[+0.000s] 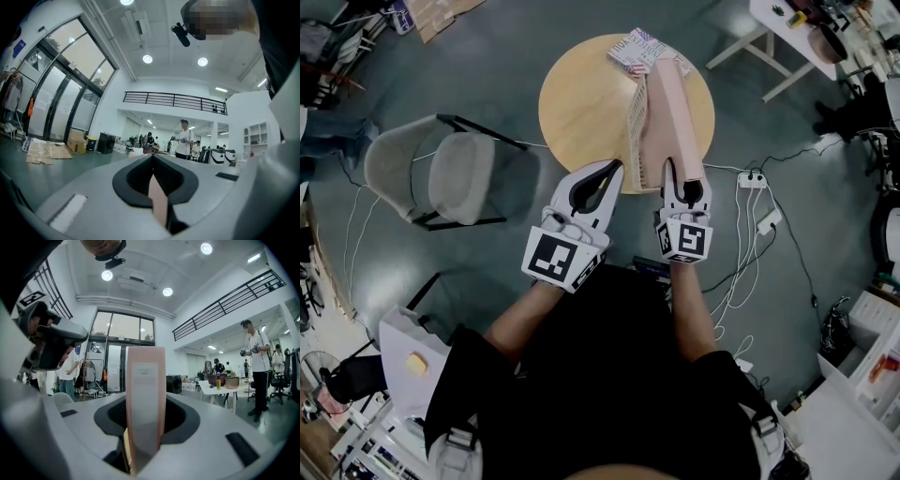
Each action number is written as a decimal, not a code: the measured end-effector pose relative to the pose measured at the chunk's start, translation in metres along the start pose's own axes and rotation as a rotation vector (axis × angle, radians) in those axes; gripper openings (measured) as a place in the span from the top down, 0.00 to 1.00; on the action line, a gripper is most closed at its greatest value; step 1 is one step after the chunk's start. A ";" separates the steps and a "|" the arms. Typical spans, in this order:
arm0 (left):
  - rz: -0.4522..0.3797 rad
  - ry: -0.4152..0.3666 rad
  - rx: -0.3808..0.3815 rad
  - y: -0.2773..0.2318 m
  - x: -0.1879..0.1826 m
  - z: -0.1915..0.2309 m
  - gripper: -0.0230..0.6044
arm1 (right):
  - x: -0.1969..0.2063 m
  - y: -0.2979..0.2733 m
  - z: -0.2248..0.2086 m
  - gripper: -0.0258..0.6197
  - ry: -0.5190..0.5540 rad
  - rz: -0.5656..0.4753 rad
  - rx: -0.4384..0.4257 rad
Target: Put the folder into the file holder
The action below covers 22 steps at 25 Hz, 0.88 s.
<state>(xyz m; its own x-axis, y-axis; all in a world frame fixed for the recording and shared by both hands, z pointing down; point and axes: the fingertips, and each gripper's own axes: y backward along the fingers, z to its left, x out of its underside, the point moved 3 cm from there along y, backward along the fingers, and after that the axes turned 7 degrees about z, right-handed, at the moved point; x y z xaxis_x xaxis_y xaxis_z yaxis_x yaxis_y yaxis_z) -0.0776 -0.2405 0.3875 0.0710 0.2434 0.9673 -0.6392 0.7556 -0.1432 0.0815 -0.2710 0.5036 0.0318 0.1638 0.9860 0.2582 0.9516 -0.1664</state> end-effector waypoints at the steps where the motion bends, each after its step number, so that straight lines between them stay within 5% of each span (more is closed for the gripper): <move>1: 0.001 0.000 0.000 0.000 0.000 0.000 0.95 | 0.001 0.000 0.000 0.74 0.000 0.001 -0.001; 22: 0.007 0.007 0.000 -0.002 0.003 0.007 0.95 | 0.026 -0.009 0.003 0.74 -0.002 0.043 -0.008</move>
<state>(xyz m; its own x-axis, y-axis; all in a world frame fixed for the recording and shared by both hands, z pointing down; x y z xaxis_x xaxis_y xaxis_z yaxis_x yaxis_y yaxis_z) -0.0815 -0.2452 0.3925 0.0716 0.2526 0.9649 -0.6395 0.7540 -0.1500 0.0773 -0.2751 0.5305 0.0408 0.2053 0.9779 0.2646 0.9415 -0.2087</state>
